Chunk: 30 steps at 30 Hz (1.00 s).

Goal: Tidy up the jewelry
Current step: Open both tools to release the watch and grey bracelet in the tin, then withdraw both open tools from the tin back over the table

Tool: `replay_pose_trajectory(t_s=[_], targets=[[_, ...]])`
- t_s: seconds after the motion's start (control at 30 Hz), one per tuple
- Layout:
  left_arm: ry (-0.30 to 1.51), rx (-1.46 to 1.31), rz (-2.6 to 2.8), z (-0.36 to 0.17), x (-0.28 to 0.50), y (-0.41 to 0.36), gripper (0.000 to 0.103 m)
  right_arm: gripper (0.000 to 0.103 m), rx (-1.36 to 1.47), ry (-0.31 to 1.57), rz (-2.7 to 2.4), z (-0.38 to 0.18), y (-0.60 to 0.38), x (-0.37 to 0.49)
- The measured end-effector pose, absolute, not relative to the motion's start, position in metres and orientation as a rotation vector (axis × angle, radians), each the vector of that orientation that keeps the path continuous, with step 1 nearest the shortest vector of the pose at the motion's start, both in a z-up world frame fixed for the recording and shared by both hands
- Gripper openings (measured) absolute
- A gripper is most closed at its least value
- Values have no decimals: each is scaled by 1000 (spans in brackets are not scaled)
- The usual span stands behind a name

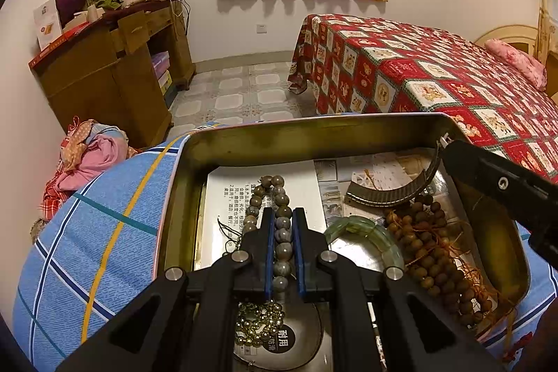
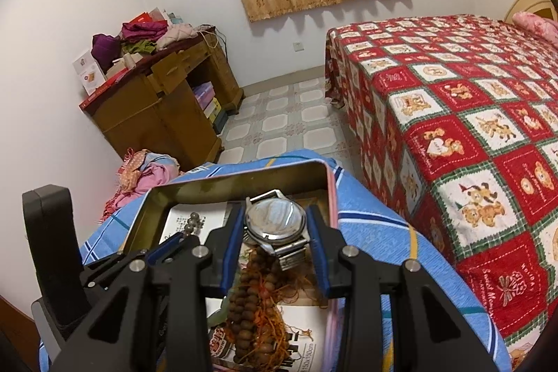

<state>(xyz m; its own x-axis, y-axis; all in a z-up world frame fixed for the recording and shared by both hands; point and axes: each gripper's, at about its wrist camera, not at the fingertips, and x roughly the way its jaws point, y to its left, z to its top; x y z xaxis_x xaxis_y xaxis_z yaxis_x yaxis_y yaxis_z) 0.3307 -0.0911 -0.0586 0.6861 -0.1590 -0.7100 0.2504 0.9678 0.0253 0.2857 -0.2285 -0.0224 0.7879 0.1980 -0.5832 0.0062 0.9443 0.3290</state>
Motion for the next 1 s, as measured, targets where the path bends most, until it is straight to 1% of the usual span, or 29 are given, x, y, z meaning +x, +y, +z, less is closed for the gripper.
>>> replay_pose_trajectory(t_s=[0.07, 0.1, 0.13, 0.2, 0.23, 0.37, 0.47, 0.53, 0.57, 0.6, 0.63, 0.67, 0.7, 0.73, 0.77, 0.83, 0.97, 1.0], targets=[[784, 126, -227, -59, 331, -90, 9, 40, 341, 644, 106, -21, -232, 284], [785, 128, -223, -60, 331, -91, 9, 41, 350, 640, 112, -20, -233, 284], [786, 132, -219, -60, 331, -91, 9, 47, 363, 636, 122, -19, -235, 283], [786, 142, -207, -61, 330, -92, 10, 54, 380, 617, 124, -17, -237, 281], [788, 147, -201, -61, 330, -92, 11, 54, 379, 607, 119, -16, -237, 280], [794, 154, -203, -62, 329, -94, 29, 55, 385, 586, 107, -13, -238, 278], [789, 172, -209, -62, 326, -97, 36, 55, 408, 583, 105, -13, -240, 277], [787, 195, -199, -61, 326, -100, 37, 55, 419, 585, 116, -9, -240, 278], [784, 212, -195, -61, 324, -101, 39, 55, 408, 589, 116, -4, -239, 277], [779, 223, -190, -60, 324, -101, 42, 55, 395, 590, 113, 0, -238, 276], [770, 227, -179, -58, 323, -100, 52, 55, 382, 589, 110, 8, -237, 274], [763, 218, -169, -56, 322, -98, 65, 56, 375, 586, 112, 14, -237, 271], [757, 202, -161, -53, 321, -96, 69, 57, 364, 583, 115, 22, -237, 267], [750, 181, -165, -47, 319, -92, 71, 61, 345, 577, 116, 32, -237, 261], [748, 167, -177, -43, 317, -91, 71, 62, 327, 565, 112, 40, -237, 256], [751, 148, -186, -31, 308, -86, 71, 69, 286, 527, 92, 57, -237, 239], [739, 149, -184, -7, 279, -76, 72, 75, 302, 478, 90, 78, -237, 198], [732, 153, -175, -2, 269, -74, 72, 77, 311, 471, 85, 80, -237, 188]])
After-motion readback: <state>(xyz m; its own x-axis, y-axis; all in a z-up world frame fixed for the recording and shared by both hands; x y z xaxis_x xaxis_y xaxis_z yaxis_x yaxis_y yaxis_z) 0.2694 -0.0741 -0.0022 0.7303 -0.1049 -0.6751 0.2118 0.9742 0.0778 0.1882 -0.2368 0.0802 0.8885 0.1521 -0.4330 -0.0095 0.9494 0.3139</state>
